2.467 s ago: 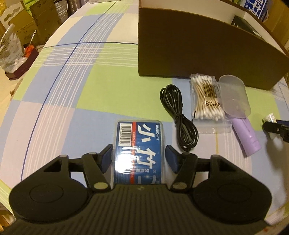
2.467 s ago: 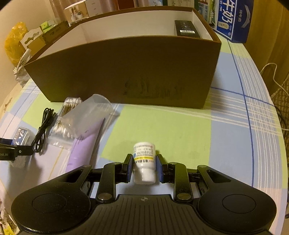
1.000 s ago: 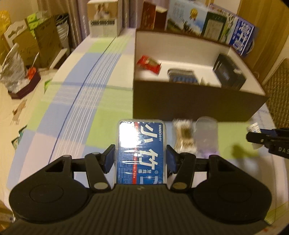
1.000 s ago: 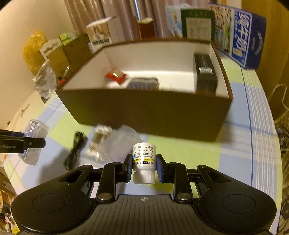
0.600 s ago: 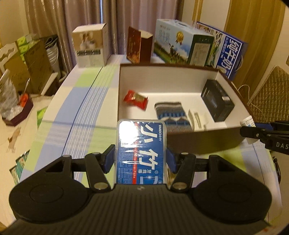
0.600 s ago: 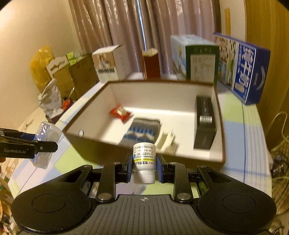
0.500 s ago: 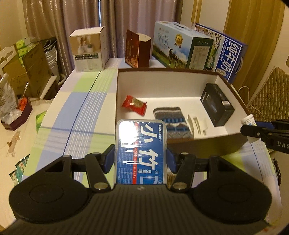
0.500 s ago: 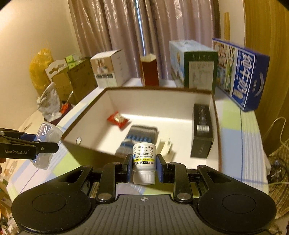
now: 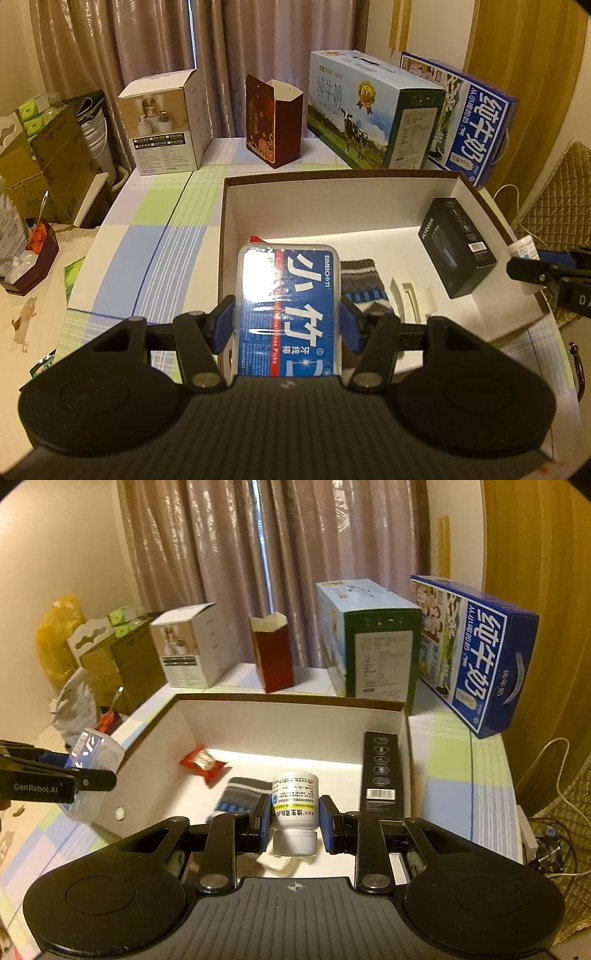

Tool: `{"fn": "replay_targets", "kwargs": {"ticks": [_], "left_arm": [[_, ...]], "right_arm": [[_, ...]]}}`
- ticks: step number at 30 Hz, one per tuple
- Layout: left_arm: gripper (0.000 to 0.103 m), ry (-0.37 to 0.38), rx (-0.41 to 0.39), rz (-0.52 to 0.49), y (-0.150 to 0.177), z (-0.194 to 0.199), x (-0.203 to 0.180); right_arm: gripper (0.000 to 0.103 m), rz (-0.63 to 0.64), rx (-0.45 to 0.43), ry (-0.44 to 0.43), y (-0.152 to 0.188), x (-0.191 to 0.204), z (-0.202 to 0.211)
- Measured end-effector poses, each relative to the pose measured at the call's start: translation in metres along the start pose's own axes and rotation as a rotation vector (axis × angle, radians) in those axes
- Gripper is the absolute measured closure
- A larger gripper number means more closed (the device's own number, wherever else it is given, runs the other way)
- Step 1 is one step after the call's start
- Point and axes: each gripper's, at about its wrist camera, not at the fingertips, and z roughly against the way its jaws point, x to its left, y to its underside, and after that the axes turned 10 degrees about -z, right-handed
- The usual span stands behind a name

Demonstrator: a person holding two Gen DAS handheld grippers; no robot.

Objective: Organize objects
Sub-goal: 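Lift the pill bottle with the right tool into the box while the left carries the tin, then open the left tool on the blue tin while the right releases the pill bottle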

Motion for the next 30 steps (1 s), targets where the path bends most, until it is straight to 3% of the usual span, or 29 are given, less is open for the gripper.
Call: {"fn": "replay_targets", "kwargs": {"ticks": [12,30], "left_arm": [[0.050,-0.001,0.090,-0.043,-0.007,-0.055,-0.006],[0.050,0.027,0.226,-0.133,-0.006,-0.103,-0.018]], "right_arm": [[0.079,-0.019,0.075,0.069,0.003,-0.025,-0.037],[0.079,-0.023,0.154,0.103,0.006,-0.037,-0.063]]}}
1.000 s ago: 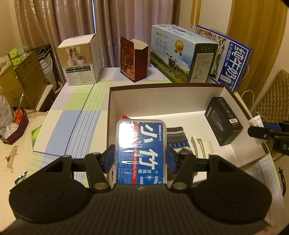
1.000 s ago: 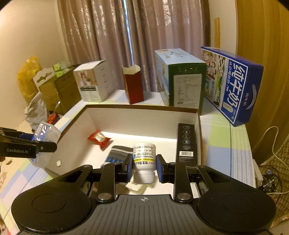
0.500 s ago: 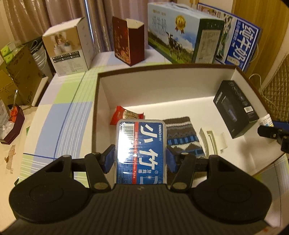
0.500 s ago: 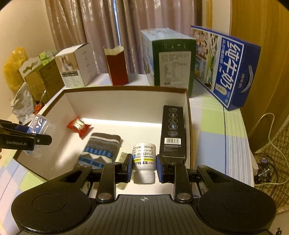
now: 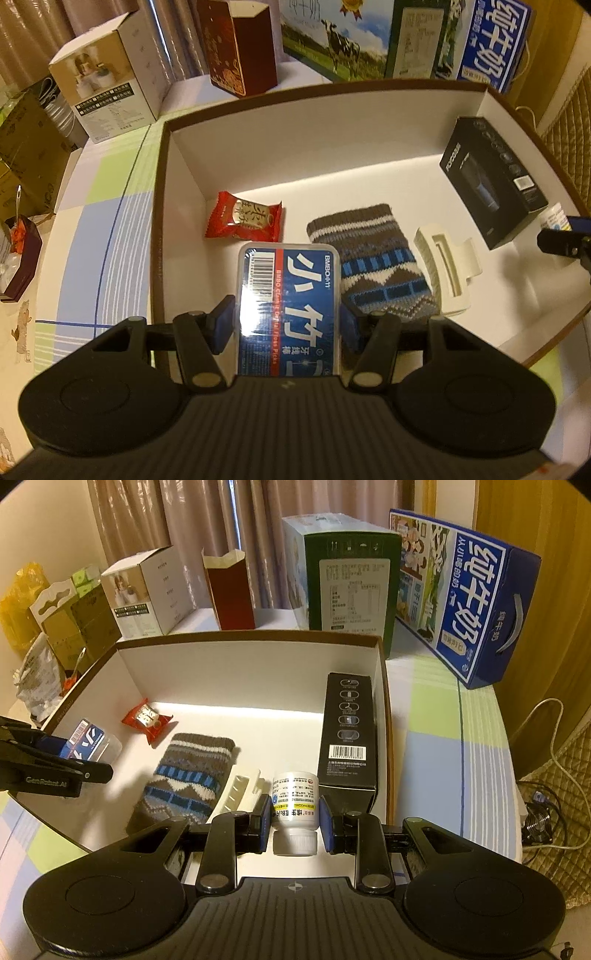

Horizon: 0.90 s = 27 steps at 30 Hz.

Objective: Organize objects
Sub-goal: 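Open the left tool on the blue tin while the right releases the pill bottle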

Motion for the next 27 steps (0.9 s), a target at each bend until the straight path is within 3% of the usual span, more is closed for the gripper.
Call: {"fn": "replay_targets", "kwargs": {"ticks": [11,27], "left_arm": [[0.048,0.009,0.014,-0.013,-0.003,-0.007,0.002],[0.034,-0.005,-0.012,0.001,-0.001,0.007,0.006]], "right_arm": [[0.079,0.002,0.037,0.002,0.002,-0.001,-0.011],[0.078,0.061,0.064,0.027,0.000,0.006,-0.019]]}}
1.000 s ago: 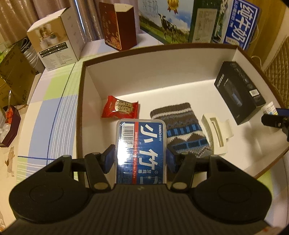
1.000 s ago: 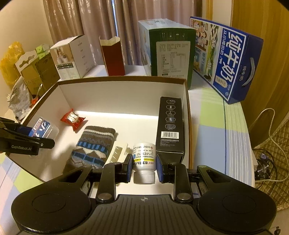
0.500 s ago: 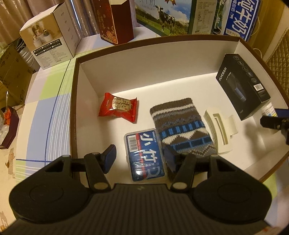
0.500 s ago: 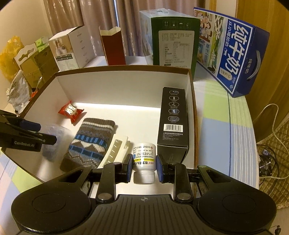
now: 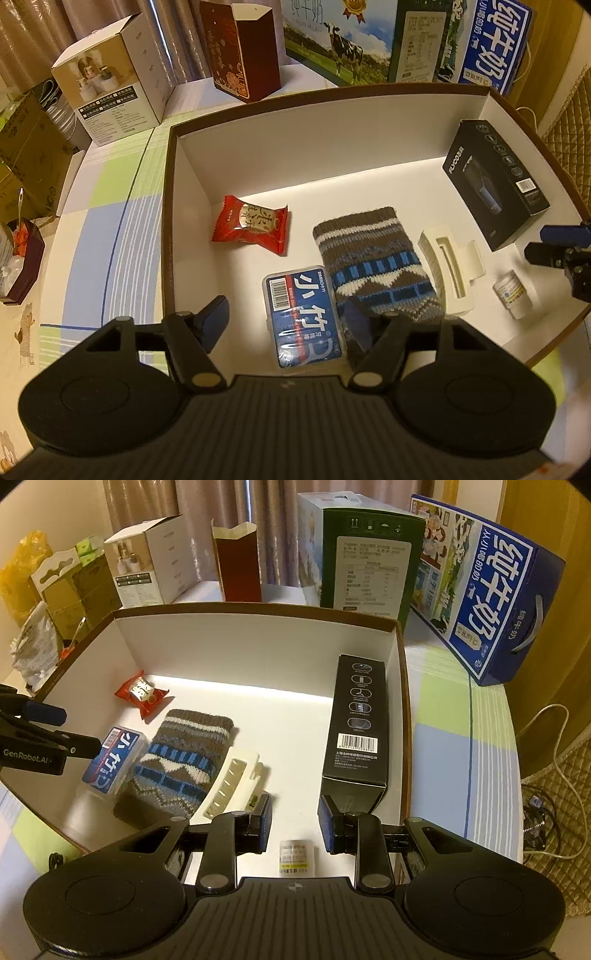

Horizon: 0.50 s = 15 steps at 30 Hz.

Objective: Organize objects
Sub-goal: 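Open the left tool on the blue tin while the right releases the pill bottle, then withdraw both tools from the brown box toward the remaining items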

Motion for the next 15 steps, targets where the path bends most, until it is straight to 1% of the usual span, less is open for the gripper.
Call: {"fn": "replay_targets", "kwargs": {"ticks": [2,3,5,8,10,15], "left_arm": [[0.033,0.005,-0.006,0.004,0.001,0.004,0.001],[0.031,0.006,-0.009,0.006,0.001,0.006,0.001],[0.029,0.010,-0.015,0.009,0.002,0.010,0.000],[0.025,0.020,-0.023,0.015,0.003,0.018,-0.002],[0.025,0.022,-0.030,0.019,0.003,0.023,-0.003],[0.024,0.035,-0.047,0.036,0.005,0.039,-0.007]], "right_arm": [[0.069,-0.002,0.008,-0.006,0.001,0.000,0.001],[0.052,-0.006,0.007,-0.004,0.001,0.000,0.003],[0.034,-0.011,-0.009,-0.005,0.003,0.002,0.008],[0.027,-0.008,-0.018,-0.024,0.004,0.006,0.015],[0.019,-0.013,-0.022,-0.027,0.005,0.008,0.019],[0.009,-0.030,-0.040,-0.024,0.007,0.016,0.030]]}}
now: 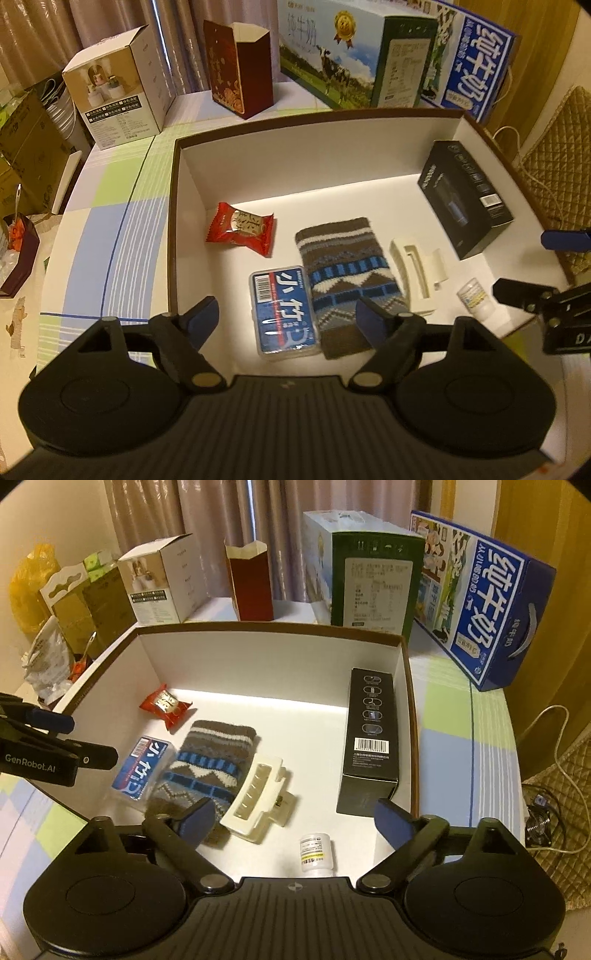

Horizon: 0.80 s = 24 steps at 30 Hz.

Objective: Organize objects
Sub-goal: 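Withdraw both tools from the brown box toward the remaining items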

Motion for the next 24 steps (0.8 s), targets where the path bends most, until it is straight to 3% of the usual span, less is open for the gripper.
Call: {"fn": "replay_targets", "kwargs": {"ticks": [5,15,24], "left_arm": [[0.020,0.009,-0.030,0.009,0.003,0.019,-0.005],[0.018,0.004,-0.106,0.049,0.018,0.063,-0.008],[0.017,0.012,-0.122,0.070,0.048,0.090,-0.015]], "right_arm": [[0.002,-0.025,-0.024,0.010,0.002,0.006,0.013],[0.002,-0.050,-0.065,0.002,0.012,0.018,0.045],[0.002,-0.064,-0.090,-0.033,0.034,0.027,0.077]]}}
